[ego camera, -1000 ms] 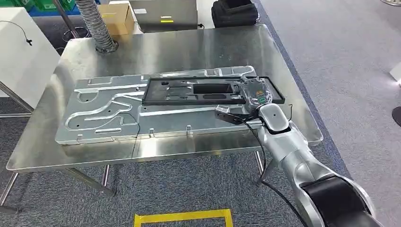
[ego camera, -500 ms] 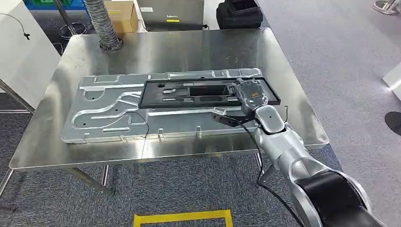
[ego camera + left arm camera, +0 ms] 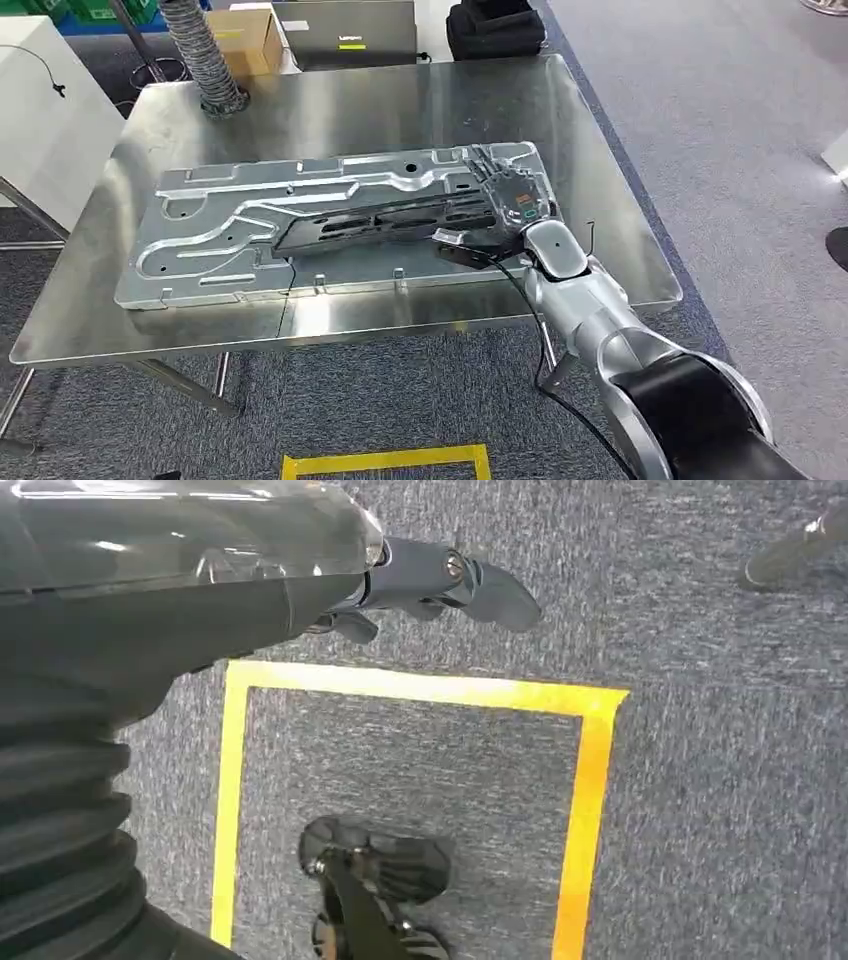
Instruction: Take the parts from the cabinet and place them on the table.
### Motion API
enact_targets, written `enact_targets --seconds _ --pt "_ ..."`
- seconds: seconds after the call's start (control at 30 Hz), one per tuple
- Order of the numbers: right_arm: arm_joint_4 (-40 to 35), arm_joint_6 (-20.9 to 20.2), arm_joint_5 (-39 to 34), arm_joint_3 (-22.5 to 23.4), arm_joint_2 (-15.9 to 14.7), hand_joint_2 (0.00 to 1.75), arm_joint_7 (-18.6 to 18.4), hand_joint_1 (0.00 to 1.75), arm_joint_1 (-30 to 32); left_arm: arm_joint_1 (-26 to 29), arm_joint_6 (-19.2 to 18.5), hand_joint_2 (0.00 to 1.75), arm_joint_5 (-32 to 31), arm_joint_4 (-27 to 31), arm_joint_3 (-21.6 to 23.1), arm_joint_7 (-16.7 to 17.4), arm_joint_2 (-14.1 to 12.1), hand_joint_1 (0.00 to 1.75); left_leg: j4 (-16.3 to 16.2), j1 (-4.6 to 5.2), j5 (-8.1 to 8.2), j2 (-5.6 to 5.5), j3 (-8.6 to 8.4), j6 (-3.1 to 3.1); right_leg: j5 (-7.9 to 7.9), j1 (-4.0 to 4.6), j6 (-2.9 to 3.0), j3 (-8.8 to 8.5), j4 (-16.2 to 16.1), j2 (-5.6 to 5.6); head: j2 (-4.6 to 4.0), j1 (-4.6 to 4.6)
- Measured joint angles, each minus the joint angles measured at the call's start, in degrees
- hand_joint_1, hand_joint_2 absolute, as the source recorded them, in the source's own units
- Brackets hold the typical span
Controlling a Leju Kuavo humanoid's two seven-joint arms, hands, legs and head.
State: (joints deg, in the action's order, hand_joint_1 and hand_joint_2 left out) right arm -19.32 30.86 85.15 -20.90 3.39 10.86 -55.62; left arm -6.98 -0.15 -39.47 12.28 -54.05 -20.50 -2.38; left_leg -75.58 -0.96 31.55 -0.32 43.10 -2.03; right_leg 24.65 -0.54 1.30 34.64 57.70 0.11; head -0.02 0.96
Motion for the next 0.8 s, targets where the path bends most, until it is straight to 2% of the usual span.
enact_targets --seconds 0.03,0.07,0.1,0.13,0.17,0.27,0.33,0.37,0.4,0.43,0.47,0.5,0.53,0.57,0.6,0.63,0.67,0.73,0.77,0.8 --pt "0.22 0.09 -0.33 0.02 -0.04 0.0 0.09 0.0 0.35 0.02 0.15 0.0 -0.3 0.0 0.0 0.02 0.0 0.0 2.84 -0.04 -2.05 0.0 -1.24 0.07 0.05 0.0 -0.08 -0.06 0.03 0.04 0.0 0.0" --pt "0.41 0.35 -0.74 0.06 -0.09 0.0 0.15 0.0 0.57 0.0 0.24 0.0 -0.46 0.0 0.0 0.02 0.0 0.0 7.3 -0.06 -4.47 0.01 -3.36 0.18 0.12 0.0 -0.19 -0.14 0.12 0.09 0.0 0.0" --pt "0.57 0.59 -1.0 0.09 -0.09 0.0 0.26 0.0 0.67 -0.04 0.33 0.0 -0.57 0.0 0.0 0.02 -0.07 0.0 13.02 -0.09 -7.15 0.01 -6.23 0.37 0.26 -0.03 -0.4 -0.22 0.25 0.14 0.0 0.0" --pt "0.7 0.98 -1.39 0.15 -0.15 0.0 0.35 0.0 0.7 -0.15 0.33 0.0 -0.83 0.0 0.0 0.06 -0.07 0.0 16.62 -0.08 -7.38 -0.02 -7.86 0.66 0.4 0.0 -0.67 -0.19 0.33 0.2 0.0 0.0" --pt "0.83 1.33 -1.85 0.28 -0.33 0.0 0.53 0.0 0.72 -0.29 0.31 0.0 -0.94 0.0 0.02 0.11 -0.07 0.0 17.68 0.27 -7.07 -0.03 -8.53 0.93 0.47 0.38 -1.01 0.1 0.61 0.27 0.0 0.0" --pt "1.11 2.47 -3.41 1.16 -0.68 0.0 1.58 0.0 1.58 -0.37 -0.02 0.0 -1.53 0.0 0.2 0.72 -0.02 0.0 17.3 0.37 -7.21 -0.09 -8.23 1.82 0.16 0.32 -1.97 0.0 0.17 0.29 0.0 0.0" --pt "1.11 3.26 -5.07 1.84 -1.01 0.0 2.8 0.0 1.94 -0.57 -0.18 0.0 -1.81 0.0 0.53 1.12 0.04 0.0 17.94 0.09 -7.7 -0.02 -8.46 2.56 1.23 -0.05 -2.64 0.43 1.34 0.22 0.0 0.0" --pt "1.11 3.74 -6.49 2.36 -1.12 0.0 3.92 0.0 1.93 -0.78 -0.2 0.0 -2.01 0.0 0.63 1.27 0.04 0.0 17.96 0.13 -7.74 0.01 -8.39 2.77 3.14 0.04 -2.85 1.8 4.12 0.21 0.0 0.0" --pt "1.07 4.07 -8.64 3.02 -1.14 0.0 5.65 0.0 2.03 -0.97 -0.2 0.0 -2.05 0.0 0.7 1.44 0.04 0.0 17.96 0.22 -7.72 0.06 -8.36 2.98 5.54 0.02 -2.93 3.87 8.51 0.21 0.0 0.0" --pt "0.83 3.89 -12.98 4.47 -1.11 0.0 9.35 0.0 2.48 -1.17 -0.2 0.0 -2.18 0.0 0.85 1.72 0.15 0.0 17.95 0.28 -7.7 0.09 -8.36 3.1 7.5 -0.03 -3.01 6.18 13.49 0.2 0.0 0.0" --pt "0.18 2.96 -20.68 6.52 -1.11 0.0 15.78 0.0 3.23 -1.3 -0.2 0.0 -2.27 0.0 0.98 1.94 0.22 0.0 17.92 0.32 -7.67 0.05 -8.35 3.19 8.49 -0.04 -3.03 7.96 17.2 0.2 0.0 0.0" --pt "-0.64 1.08 -27.94 9.01 -1.07 0.0 21.29 0.0 3.94 -1.31 -0.2 0.0 -2.47 0.0 1.03 2.19 0.28 0.0 17.84 0.33 -7.67 -0.05 -8.37 3.19 8.12 -0.05 -2.99 8.53 18.22 0.2 0.0 0.0" --pt "-1.62 -1.08 -33.97 11.29 -0.83 0.0 24.98 0.0 4.37 -1.28 -0.2 0.0 -2.6 0.0 1.05 2.41 0.31 0.0 17.77 0.34 -7.66 -0.12 -8.39 3.18 6.81 -0.05 -2.87 7.87 16.7 0.2 0.0 0.0" --pt "-3.16 -3.64 -39.48 13.12 -0.59 0.0 27.02 0.0 4.83 -1.3 -0.2 0.0 -2.62 0.0 1.07 2.56 0.35 0.0 17.65 0.34 -7.6 -0.17 -8.4 3.17 4.49 -0.04 -2.68 6.04 12.8 0.2 0.0 0.0" --pt "-6.18 -6.85 -46.16 14.32 -0.5 0.0 28.35 0.0 5.54 -1.36 -0.2 0.0 -2.62 0.0 1.07 2.65 0.44 0.0 17.49 0.38 -7.51 -0.17 -8.45 3.07 1.87 0.01 -2.36 3.4 7.47 0.19 0.0 0.0" --pt "-10.91 -9.65 -54.64 14.56 -0.57 0.0 28.72 0.0 6.73 -1.38 -0.22 0.0 -2.6 0.0 1.07 2.62 0.5 0.0 17.35 0.38 -7.37 -0.16 -8.44 2.86 -0.03 0.12 -1.91 0.84 2.35 0.15 0.0 0.0" --pt "-17.12 -11.08 -63.53 14.53 -0.9 0.0 28.81 0.0 8.51 -1.38 -0.26 0.0 -2.43 0.0 1.07 2.54 0.61 0.0 16.88 0.89 -7.17 -0.2 -8.24 2.56 0.54 0.5 -1.91 0.26 0.77 0.07 0.0 0.0" --pt "-31.5 -11.08 -77.36 14.64 -1.66 0.0 29.16 0.0 12.3 -0.99 -0.22 0.0 -1.67 0.0 0.83 2.23 0.67 0.0 17.14 0.79 -7.19 -0.26 -8.24 2.22 0.55 0.48 -1.71 0.46 1.0 0.03 0.0 0.0" --pt "-36.48 -11.06 -80.84 14.97 -2.17 0.0 29.29 0.0 13.13 -0.49 -0.24 0.0 -1.4 0.0 0.72 1.97 0.7 0.0 17.36 0.73 -7.2 -0.24 -8.41 1.94 0.55 0.54 -1.42 0.47 1.02 0.05 0.0 0.0" --pt "-42.86 -10.82 -81.23 15.69 -2.51 0.0 29.24 0.0 14.66 -0.12 -0.26 0.0 -1.24 0.0 0.5 1.6 0.7 0.0 17.37 0.97 -7.08 -0.18 -8.54 1.51 0.21 0.01 -0.9 0.16 0.38 0.06 0.0 0.0"
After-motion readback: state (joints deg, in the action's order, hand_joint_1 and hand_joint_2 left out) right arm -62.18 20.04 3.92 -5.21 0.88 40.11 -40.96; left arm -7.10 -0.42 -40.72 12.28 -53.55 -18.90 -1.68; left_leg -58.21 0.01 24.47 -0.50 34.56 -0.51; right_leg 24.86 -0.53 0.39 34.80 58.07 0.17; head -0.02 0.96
